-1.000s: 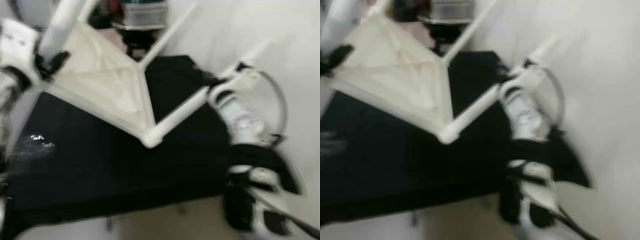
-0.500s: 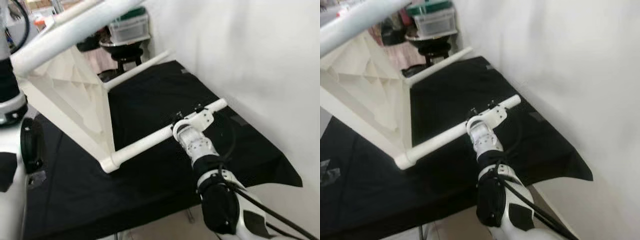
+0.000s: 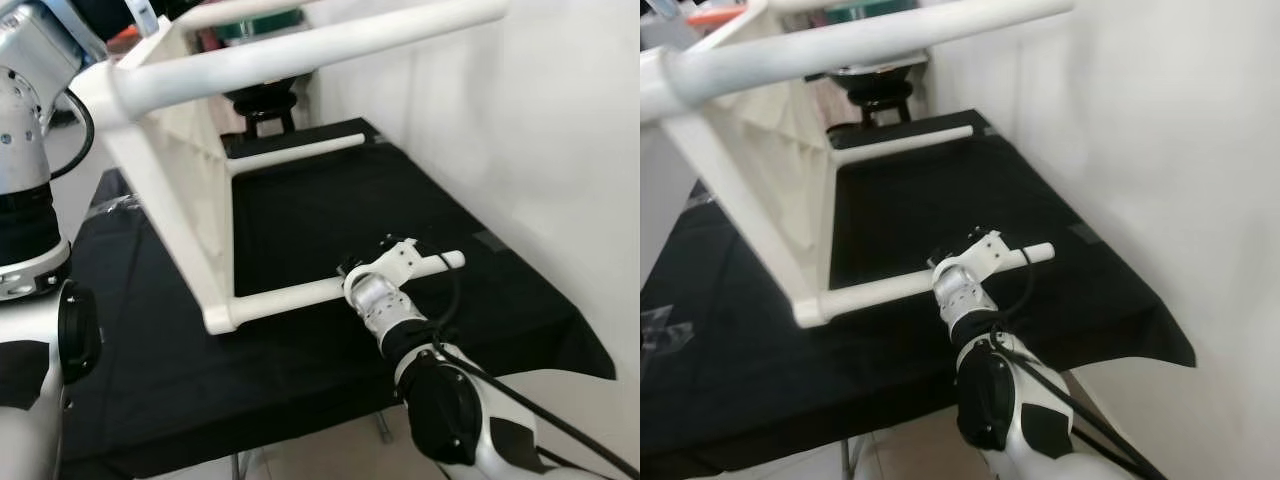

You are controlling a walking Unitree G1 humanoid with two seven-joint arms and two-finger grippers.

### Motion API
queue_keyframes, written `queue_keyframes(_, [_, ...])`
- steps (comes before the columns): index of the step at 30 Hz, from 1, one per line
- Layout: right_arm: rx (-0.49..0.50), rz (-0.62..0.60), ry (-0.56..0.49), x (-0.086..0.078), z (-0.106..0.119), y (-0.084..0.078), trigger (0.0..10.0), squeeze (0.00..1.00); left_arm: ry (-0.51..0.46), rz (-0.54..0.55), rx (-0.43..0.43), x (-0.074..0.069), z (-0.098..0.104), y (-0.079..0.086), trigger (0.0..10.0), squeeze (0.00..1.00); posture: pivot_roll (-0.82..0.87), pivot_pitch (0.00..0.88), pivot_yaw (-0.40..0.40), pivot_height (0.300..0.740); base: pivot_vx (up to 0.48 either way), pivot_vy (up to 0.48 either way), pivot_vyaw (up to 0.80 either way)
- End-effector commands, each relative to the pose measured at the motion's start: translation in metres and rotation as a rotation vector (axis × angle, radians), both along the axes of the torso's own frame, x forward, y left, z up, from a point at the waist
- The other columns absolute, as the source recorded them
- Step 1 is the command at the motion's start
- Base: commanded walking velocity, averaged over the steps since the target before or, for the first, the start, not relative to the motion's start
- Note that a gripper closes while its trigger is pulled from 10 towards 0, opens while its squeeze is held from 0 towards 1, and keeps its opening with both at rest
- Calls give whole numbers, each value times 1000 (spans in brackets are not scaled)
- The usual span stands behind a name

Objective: Building children table

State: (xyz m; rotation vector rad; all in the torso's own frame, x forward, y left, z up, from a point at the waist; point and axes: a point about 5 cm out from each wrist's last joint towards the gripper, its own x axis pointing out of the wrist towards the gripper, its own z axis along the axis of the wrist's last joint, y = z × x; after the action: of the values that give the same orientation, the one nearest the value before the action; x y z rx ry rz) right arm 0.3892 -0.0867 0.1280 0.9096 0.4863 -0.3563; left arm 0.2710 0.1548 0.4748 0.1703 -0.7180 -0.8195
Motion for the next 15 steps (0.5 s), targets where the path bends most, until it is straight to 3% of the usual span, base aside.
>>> queue_keyframes(1, [16, -51, 23, -1, -5, -8, 10000, 1000, 18, -9, -10, -1, -3, 1, 10000, 0, 128, 36, 42, 740, 0, 0, 0])
queue_keyframes(5, [54, -117, -53, 9, 16, -25, 10000, 1000, 29, -11, -12, -4, -9, 2, 10000, 0, 113, 38, 37, 740, 0, 0, 0])
queue_keyframes(9, [64, -85, -99, 14, 27, -30, 10000, 1000, 32, -19, -8, -5, -13, 0, 10000, 0, 99, 43, 7, 740, 0, 0, 0])
queue_keyframes(13, [52, -44, -111, 15, 30, -32, 10000, 1000, 36, -23, -10, -6, -17, -2, 10000, 0, 79, 50, -23, 740, 0, 0, 0])
queue_keyframes(15, [68, -46, -106, 7, 27, -41, 10000, 1000, 49, -29, -12, -9, -25, -3, 10000, 0, 73, 56, -41, 740, 0, 0, 0])
